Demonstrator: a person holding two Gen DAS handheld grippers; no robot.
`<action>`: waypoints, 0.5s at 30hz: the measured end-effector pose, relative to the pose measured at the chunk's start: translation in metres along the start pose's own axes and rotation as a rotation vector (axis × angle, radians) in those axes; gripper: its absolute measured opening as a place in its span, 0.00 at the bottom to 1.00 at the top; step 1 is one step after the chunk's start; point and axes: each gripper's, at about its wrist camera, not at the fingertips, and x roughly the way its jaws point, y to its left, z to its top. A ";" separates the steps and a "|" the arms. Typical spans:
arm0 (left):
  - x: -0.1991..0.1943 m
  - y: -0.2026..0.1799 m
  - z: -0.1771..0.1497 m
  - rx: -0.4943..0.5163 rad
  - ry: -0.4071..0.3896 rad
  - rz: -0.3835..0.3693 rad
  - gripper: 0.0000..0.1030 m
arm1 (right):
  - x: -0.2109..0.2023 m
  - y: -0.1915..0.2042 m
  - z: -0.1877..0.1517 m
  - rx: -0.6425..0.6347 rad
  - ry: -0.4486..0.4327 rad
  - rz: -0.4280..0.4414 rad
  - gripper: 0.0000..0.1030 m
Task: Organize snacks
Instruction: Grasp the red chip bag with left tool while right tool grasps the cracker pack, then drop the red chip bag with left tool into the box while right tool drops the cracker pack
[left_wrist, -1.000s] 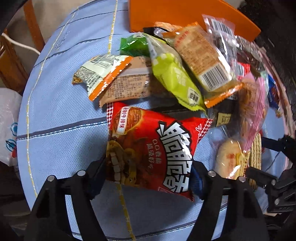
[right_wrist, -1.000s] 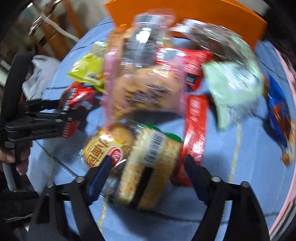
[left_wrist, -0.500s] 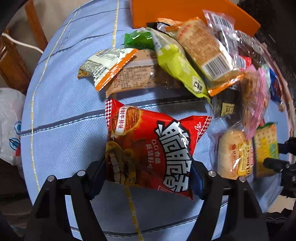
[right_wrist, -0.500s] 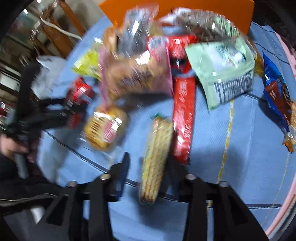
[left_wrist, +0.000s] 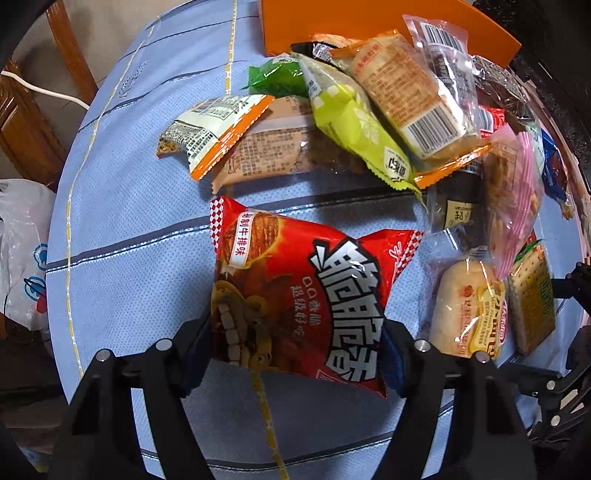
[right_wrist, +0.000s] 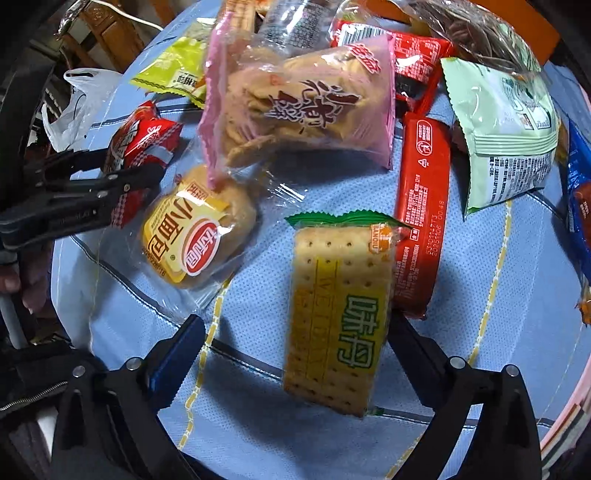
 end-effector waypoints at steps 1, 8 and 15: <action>0.000 -0.001 0.000 0.002 -0.002 0.003 0.70 | 0.001 0.003 0.000 -0.022 0.008 -0.021 0.97; 0.001 -0.004 0.001 0.005 -0.005 0.004 0.70 | 0.001 0.022 -0.003 -0.095 -0.006 -0.186 0.87; 0.004 -0.006 0.002 0.005 -0.002 0.004 0.70 | -0.034 0.003 -0.010 -0.036 -0.062 -0.180 0.45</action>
